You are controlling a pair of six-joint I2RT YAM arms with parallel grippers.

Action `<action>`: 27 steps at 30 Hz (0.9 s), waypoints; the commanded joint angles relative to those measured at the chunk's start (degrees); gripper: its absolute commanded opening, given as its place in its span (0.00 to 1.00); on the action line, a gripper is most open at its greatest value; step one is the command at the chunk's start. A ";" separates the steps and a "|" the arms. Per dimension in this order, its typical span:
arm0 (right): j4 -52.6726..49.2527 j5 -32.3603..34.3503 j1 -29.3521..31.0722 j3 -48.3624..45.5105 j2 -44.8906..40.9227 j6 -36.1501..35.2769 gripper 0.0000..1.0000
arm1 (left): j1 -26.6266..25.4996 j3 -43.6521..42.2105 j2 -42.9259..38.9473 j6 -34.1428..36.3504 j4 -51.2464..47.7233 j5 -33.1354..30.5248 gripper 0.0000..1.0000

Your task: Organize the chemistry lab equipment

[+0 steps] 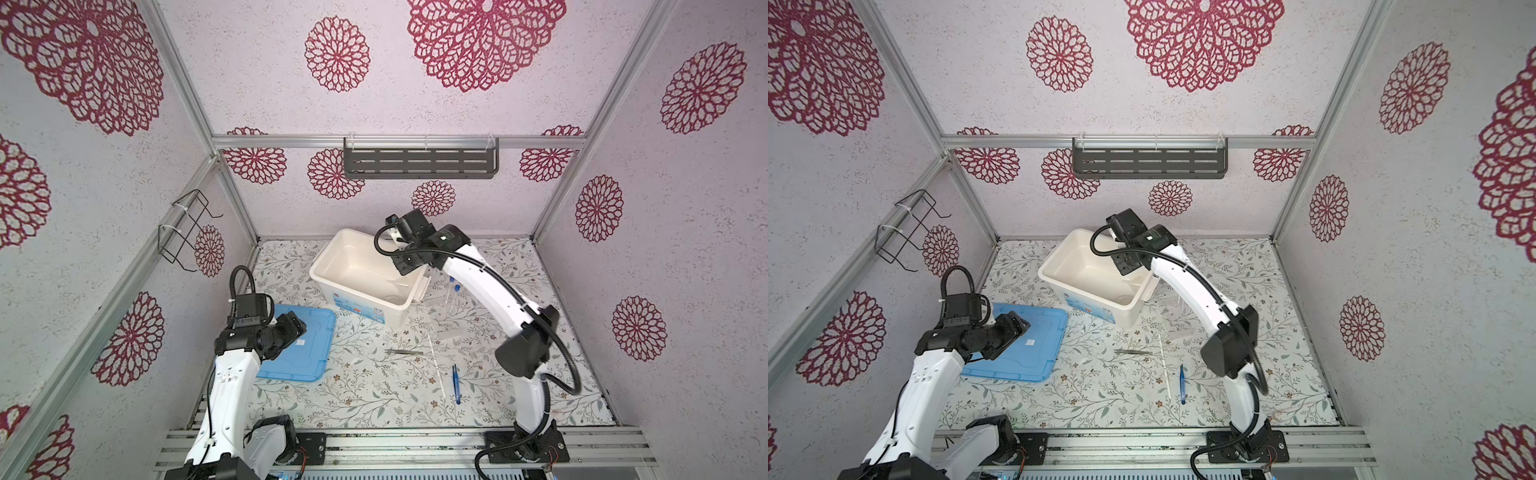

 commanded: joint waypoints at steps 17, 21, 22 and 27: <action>28.69 -22.11 15.64 -59.58 -25.77 -28.14 0.45 | 0.39 0.59 0.03 -0.45 -0.87 -1.98 0.76; 36.82 -20.05 15.01 -65.49 -23.85 -34.14 0.46 | 0.39 0.38 -0.47 0.06 -1.76 -2.22 0.76; 38.41 -20.39 14.70 -66.37 -23.26 -35.27 0.47 | 0.40 0.16 -0.73 -0.02 -1.71 -2.25 0.76; 45.60 -20.68 12.10 -68.70 -21.03 -35.40 0.47 | 0.47 -0.29 -1.05 -0.39 -0.97 -1.99 0.76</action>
